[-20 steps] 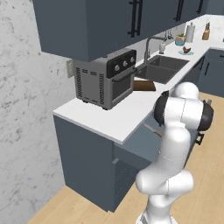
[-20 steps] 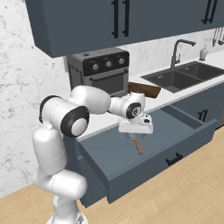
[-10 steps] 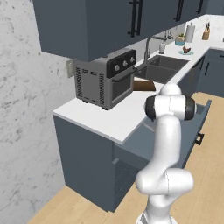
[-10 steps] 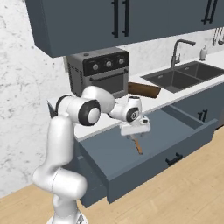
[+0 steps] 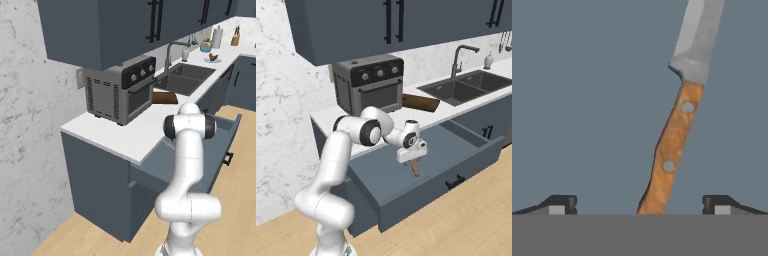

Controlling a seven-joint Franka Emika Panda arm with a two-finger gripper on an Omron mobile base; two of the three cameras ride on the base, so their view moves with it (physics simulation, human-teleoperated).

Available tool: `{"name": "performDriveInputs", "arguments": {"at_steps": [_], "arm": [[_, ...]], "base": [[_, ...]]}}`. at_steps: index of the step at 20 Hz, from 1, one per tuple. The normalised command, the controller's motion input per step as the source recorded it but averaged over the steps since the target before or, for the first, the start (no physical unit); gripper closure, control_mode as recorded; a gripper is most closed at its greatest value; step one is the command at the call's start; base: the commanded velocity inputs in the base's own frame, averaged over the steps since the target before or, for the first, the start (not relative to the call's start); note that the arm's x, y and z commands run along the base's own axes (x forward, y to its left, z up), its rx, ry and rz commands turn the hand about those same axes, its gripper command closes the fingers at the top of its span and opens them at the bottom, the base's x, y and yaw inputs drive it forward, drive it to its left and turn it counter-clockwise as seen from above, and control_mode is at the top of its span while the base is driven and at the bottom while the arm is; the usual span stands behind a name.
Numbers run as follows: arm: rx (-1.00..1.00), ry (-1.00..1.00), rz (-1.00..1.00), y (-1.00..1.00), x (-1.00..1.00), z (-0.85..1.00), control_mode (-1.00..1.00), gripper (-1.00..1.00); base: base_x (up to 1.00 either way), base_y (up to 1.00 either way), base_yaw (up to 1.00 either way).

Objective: Pick up the knife from the drawer and place it on the cutting board. Then place the meat from the plate to the cutting board.

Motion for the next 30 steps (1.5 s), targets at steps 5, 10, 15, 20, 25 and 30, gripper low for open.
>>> {"name": "performDriveInputs", "arguments": {"at_steps": [5, 10, 15, 20, 25, 30], "arm": [[0.07, -0.04, 0.07, -0.23, 0.03, -0.39, -1.0, -1.0], [0.02, -0.05, -0.04, -0.02, 0.05, -0.38, -1.0, -1.0], [-0.01, -0.03, -0.16, 0.0, 0.12, -0.34, -1.0, -1.0], [-0.01, 0.0, -0.18, 0.0, 0.07, -0.32, -1.0, -1.0], [0.0, 0.02, -0.11, 0.0, 0.0, -0.14, -1.0, 1.0], [0.0, 0.18, -0.01, 0.2, -0.07, -0.27, -1.0, 1.0]], "base": [[0.0, 0.0, 0.0], [0.0, 0.0, 0.0], [0.0, 0.0, 0.0], [0.0, 0.0, 0.0], [0.0, 0.0, 0.0], [0.0, 0.0, 0.0]]}}
